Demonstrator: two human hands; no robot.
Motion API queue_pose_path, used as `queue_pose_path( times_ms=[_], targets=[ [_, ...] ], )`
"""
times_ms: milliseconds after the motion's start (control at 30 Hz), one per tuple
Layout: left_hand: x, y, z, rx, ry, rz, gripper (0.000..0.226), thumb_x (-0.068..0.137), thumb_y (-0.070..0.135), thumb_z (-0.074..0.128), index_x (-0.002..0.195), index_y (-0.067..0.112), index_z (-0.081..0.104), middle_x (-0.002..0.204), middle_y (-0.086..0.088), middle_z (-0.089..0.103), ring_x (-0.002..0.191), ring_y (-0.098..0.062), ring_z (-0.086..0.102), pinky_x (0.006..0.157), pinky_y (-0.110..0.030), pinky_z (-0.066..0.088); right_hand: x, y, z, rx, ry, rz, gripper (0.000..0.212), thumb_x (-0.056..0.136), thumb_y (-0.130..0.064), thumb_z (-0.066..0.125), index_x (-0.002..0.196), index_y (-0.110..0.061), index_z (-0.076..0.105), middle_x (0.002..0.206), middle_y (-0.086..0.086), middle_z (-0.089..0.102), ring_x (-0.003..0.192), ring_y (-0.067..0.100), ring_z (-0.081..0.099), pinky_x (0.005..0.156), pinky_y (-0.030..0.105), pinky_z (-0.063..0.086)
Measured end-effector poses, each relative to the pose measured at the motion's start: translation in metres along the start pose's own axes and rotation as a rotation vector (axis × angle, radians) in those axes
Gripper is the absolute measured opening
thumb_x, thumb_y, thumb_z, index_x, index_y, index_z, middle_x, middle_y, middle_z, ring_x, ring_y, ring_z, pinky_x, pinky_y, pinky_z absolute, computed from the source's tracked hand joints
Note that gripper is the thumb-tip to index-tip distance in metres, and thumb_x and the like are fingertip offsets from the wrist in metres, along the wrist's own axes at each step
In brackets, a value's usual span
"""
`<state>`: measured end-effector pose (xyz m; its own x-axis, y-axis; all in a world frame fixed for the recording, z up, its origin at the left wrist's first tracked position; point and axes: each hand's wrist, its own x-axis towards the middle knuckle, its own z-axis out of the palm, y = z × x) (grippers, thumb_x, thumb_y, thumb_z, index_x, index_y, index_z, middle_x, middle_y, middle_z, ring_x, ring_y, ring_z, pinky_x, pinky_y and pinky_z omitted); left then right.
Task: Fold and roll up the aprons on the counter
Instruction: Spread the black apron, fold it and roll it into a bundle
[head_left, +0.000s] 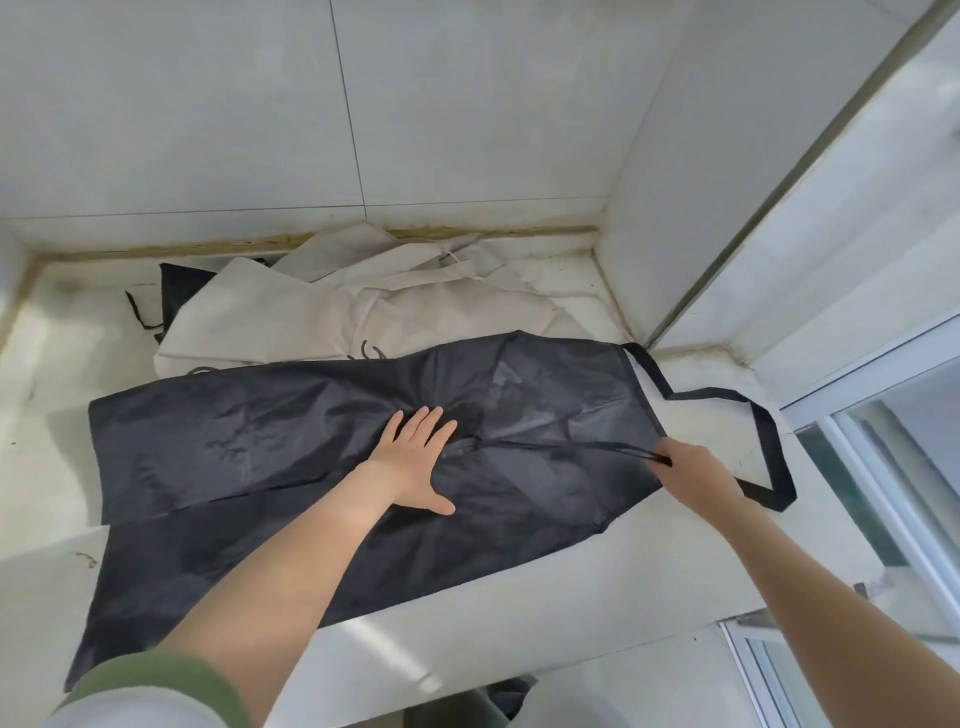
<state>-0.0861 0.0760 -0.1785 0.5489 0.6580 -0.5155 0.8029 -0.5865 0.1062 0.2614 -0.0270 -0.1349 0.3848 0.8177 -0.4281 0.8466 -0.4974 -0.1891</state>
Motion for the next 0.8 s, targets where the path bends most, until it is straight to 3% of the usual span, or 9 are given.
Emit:
queue_pose_path(
  times_ms=[100, 167, 267, 333, 467, 567, 700, 800],
  targets=[
    [0.002, 0.013, -0.002, -0.033, 0.072, 0.021, 0.108, 0.079, 0.071, 0.052, 0.152, 0.023, -0.012, 0.158, -0.005, -0.022, 0.145, -0.021, -0.023, 0.117, -0.044, -0.014, -0.007, -0.006, 0.009, 0.037, -0.201, -0.107, 0.02, 0.09, -0.03, 0.059, 0.082, -0.017, 0.045, 0.073, -0.002, 0.054, 0.075, 0.02, 0.056, 0.065, 0.029, 0.04],
    [0.004, 0.021, 0.0, -0.029, 0.075, 0.045, 0.106, 0.081, 0.074, 0.047, 0.152, 0.023, -0.014, 0.158, -0.005, -0.022, 0.145, -0.021, -0.023, 0.117, -0.045, -0.013, -0.011, -0.015, 0.015, 0.036, -0.264, -0.156, 0.024, 0.087, -0.031, 0.063, 0.096, -0.019, 0.045, 0.077, -0.005, 0.05, 0.076, 0.017, 0.052, 0.066, 0.028, 0.039],
    [0.007, 0.028, 0.005, -0.022, 0.056, 0.035, 0.107, 0.082, 0.074, 0.044, 0.151, 0.02, -0.018, 0.158, -0.007, -0.023, 0.144, -0.023, -0.024, 0.117, -0.045, -0.014, -0.008, -0.032, 0.029, -0.023, -0.152, -0.243, 0.06, 0.084, -0.04, 0.067, 0.132, -0.017, 0.04, 0.115, -0.001, 0.052, 0.111, 0.021, 0.048, 0.09, 0.032, 0.04],
    [0.008, 0.029, 0.007, -0.009, 0.057, 0.03, 0.107, 0.083, 0.073, 0.045, 0.15, 0.019, -0.02, 0.158, -0.007, -0.024, 0.144, -0.023, -0.024, 0.116, -0.045, -0.015, -0.005, -0.047, 0.036, -0.086, -0.027, -0.287, 0.076, 0.084, -0.044, 0.066, 0.144, -0.017, 0.029, 0.137, 0.002, 0.042, 0.127, 0.025, 0.037, 0.102, 0.039, 0.035],
    [0.009, 0.029, 0.01, -0.027, 0.063, 0.026, 0.107, 0.083, 0.073, 0.045, 0.149, 0.021, -0.02, 0.157, -0.006, -0.024, 0.144, -0.022, -0.024, 0.117, -0.044, -0.014, 0.0, -0.086, 0.048, -0.167, 0.002, -0.435, 0.075, 0.089, -0.04, 0.06, 0.149, -0.02, 0.021, 0.146, 0.001, 0.033, 0.134, 0.024, 0.031, 0.108, 0.04, 0.027],
    [0.005, 0.028, 0.014, -0.049, 0.053, 0.013, 0.105, 0.084, 0.073, 0.043, 0.149, 0.022, -0.022, 0.157, -0.005, -0.025, 0.144, -0.021, -0.025, 0.117, -0.043, -0.014, 0.001, -0.107, 0.06, -0.21, -0.059, -0.473, 0.055, 0.093, -0.033, 0.055, 0.141, -0.018, 0.034, 0.136, 0.001, 0.045, 0.126, 0.022, 0.038, 0.103, 0.036, 0.028],
    [0.001, 0.027, 0.014, -0.038, 0.048, 0.0, 0.104, 0.084, 0.073, 0.042, 0.149, 0.022, -0.022, 0.157, -0.005, -0.025, 0.144, -0.021, -0.024, 0.116, -0.042, -0.014, -0.002, -0.115, 0.065, -0.289, -0.062, -0.547, 0.028, 0.096, -0.031, 0.049, 0.114, -0.01, 0.054, 0.118, 0.007, 0.047, 0.116, 0.025, 0.04, 0.094, 0.034, 0.033],
    [0.0, 0.027, 0.014, -0.054, 0.046, -0.002, 0.104, 0.085, 0.071, 0.044, 0.147, 0.025, -0.025, 0.157, -0.006, -0.026, 0.144, -0.022, -0.025, 0.116, -0.043, -0.014, -0.011, -0.115, 0.063, -0.166, -0.311, -0.546, 0.031, 0.096, -0.036, 0.05, 0.075, -0.013, 0.051, 0.095, 0.005, 0.045, 0.098, 0.022, 0.046, 0.087, 0.032, 0.039]
  ],
)
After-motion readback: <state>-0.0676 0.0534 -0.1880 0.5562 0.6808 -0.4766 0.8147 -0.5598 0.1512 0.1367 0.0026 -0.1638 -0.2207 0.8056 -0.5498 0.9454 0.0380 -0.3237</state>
